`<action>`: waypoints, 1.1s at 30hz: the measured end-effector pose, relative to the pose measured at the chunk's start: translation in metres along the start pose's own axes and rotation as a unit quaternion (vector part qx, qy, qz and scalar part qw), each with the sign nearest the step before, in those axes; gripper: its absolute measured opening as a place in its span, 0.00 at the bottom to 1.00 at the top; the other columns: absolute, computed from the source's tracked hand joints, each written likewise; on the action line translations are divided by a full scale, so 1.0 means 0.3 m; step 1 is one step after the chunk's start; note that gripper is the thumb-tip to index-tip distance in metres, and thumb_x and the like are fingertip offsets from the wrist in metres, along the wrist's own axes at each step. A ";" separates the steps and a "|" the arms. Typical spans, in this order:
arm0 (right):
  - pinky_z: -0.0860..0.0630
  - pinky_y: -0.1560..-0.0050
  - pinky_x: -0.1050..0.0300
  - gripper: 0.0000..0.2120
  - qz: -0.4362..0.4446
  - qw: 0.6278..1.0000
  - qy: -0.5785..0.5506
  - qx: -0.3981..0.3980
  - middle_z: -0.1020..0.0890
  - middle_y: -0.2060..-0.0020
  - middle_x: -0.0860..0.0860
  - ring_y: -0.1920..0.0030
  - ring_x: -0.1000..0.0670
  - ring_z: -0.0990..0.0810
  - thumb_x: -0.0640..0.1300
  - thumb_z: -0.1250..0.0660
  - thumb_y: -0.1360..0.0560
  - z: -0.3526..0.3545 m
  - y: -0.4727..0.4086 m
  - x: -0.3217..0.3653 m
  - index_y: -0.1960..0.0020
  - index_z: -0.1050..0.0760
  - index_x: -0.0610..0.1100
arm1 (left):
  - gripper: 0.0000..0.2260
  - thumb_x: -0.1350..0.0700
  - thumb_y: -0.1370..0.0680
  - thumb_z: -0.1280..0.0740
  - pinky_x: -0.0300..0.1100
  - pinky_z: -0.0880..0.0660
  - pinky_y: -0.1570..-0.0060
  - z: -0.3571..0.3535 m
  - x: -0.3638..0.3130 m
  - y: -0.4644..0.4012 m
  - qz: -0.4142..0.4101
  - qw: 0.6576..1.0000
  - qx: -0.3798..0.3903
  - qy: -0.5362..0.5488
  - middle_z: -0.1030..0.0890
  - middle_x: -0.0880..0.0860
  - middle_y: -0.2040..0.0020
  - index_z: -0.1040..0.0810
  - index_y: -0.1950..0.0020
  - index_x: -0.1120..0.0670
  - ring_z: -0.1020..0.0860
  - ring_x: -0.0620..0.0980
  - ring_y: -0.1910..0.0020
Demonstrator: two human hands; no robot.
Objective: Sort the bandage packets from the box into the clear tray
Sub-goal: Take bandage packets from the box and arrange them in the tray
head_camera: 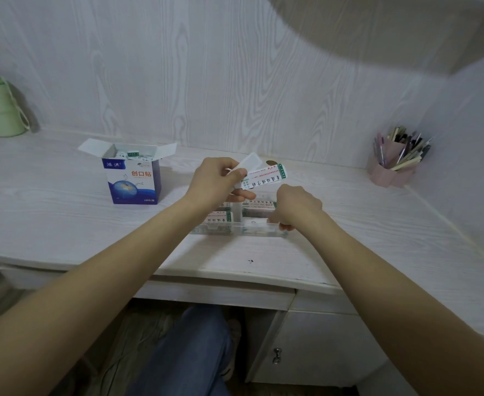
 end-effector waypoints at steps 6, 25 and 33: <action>0.35 0.68 0.63 0.13 -0.007 1.000 0.000 -0.004 0.18 0.55 0.50 0.53 0.49 0.18 0.45 0.28 0.29 0.000 -0.025 -0.004 0.59 0.33 0.46 | 0.06 0.60 0.19 0.38 0.43 0.19 0.61 0.009 -0.008 0.002 0.003 1.000 -0.001 -0.007 0.18 0.58 0.54 0.24 0.51 0.61 0.16 0.54 0.63; 0.29 0.71 0.68 0.03 0.109 0.865 -0.485 -0.065 0.16 0.61 0.49 0.70 0.57 0.19 0.37 0.29 0.27 0.170 -0.026 -0.004 0.55 0.19 0.44 | 0.08 0.60 0.20 0.38 0.39 0.19 0.62 0.018 0.007 -0.044 0.040 0.999 0.028 -0.008 0.18 0.58 0.57 0.23 0.50 0.64 0.16 0.51 0.63; 0.26 0.70 0.68 0.04 0.061 0.843 -0.531 -0.062 0.16 0.60 0.48 0.69 0.56 0.18 0.38 0.29 0.27 0.125 -0.130 -0.007 0.53 0.20 0.43 | 0.02 0.64 0.22 0.35 0.37 0.19 0.64 0.057 0.010 -0.133 0.024 1.000 0.014 -0.011 0.18 0.58 0.57 0.23 0.52 0.60 0.16 0.50 0.64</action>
Point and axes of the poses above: each hand's wrist, its own y-axis away from the middle knuckle, its own z-axis out of the back of the hand, x = y × z, the point moved 9 cm from there along -y, towards the middle knuckle
